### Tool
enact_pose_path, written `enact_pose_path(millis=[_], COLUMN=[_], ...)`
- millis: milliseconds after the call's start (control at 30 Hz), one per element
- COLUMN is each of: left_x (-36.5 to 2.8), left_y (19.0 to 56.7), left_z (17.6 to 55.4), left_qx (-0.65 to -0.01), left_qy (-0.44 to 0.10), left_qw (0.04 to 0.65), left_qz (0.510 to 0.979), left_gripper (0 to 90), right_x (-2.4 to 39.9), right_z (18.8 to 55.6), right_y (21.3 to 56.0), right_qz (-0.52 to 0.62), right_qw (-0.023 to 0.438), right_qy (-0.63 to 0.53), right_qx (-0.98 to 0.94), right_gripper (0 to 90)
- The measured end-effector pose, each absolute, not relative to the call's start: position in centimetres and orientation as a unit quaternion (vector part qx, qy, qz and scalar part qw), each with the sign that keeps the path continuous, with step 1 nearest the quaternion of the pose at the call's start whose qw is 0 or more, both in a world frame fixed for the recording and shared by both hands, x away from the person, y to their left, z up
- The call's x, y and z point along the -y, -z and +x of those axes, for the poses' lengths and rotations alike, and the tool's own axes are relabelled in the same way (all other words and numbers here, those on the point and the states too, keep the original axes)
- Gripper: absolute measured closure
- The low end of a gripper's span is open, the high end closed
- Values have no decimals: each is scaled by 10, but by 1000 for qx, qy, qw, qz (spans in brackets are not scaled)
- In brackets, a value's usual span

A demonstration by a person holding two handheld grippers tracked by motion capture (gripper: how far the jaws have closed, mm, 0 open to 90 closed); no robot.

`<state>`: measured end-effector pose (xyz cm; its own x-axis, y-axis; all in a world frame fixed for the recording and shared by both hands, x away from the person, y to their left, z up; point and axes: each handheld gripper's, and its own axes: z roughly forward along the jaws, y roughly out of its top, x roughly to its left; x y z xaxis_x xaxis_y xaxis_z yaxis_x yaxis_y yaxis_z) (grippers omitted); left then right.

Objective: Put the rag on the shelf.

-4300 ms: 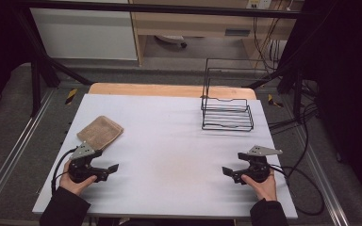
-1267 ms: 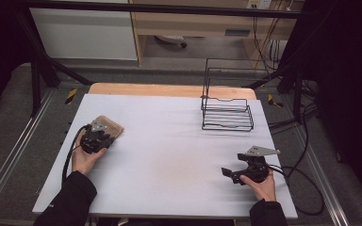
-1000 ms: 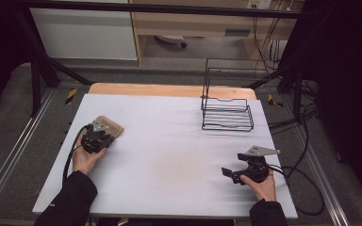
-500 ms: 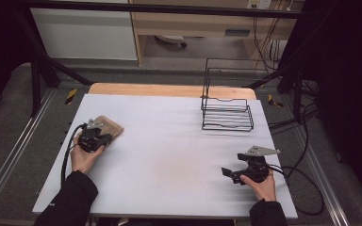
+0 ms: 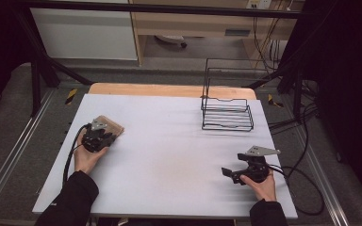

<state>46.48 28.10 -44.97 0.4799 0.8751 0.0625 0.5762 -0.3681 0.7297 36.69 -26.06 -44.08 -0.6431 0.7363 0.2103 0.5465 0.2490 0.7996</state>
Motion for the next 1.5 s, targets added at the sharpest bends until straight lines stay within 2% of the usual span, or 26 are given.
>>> enact_pose_path(millis=[200, 433, 800, 1067, 1267, 1433, 1500], left_x=[-280, -271, -280, -275, -270, -274, -273], left_y=[449, 445, 441, 437, 444, 446, 447], left_z=[466, 468, 467, 463, 467, 470, 470], left_qx=[-455, -458, -458, -449, -444, -456, -460], left_qy=[-228, -243, -203, -216, -236, -213, -211], left_qw=[324, 285, 324, 319, 300, 322, 323], left_qz=[797, 806, 802, 806, 810, 801, 799], left_gripper=[753, 829, 865, 864, 811, 735, 735], right_x=[261, 261, 261, 261, 260, 261, 260], right_z=[367, 367, 367, 367, 367, 367, 367], right_y=[441, 441, 440, 440, 441, 441, 441], right_qz=[409, 409, 408, 408, 408, 406, 407], right_qw=[104, 105, 103, 103, 102, 103, 102], right_qy=[-456, -457, -456, -457, -457, -455, -456], right_qx=[-783, -783, -784, -784, -784, -785, -784], right_gripper=[13, 12, 12, 13, 13, 13, 13])
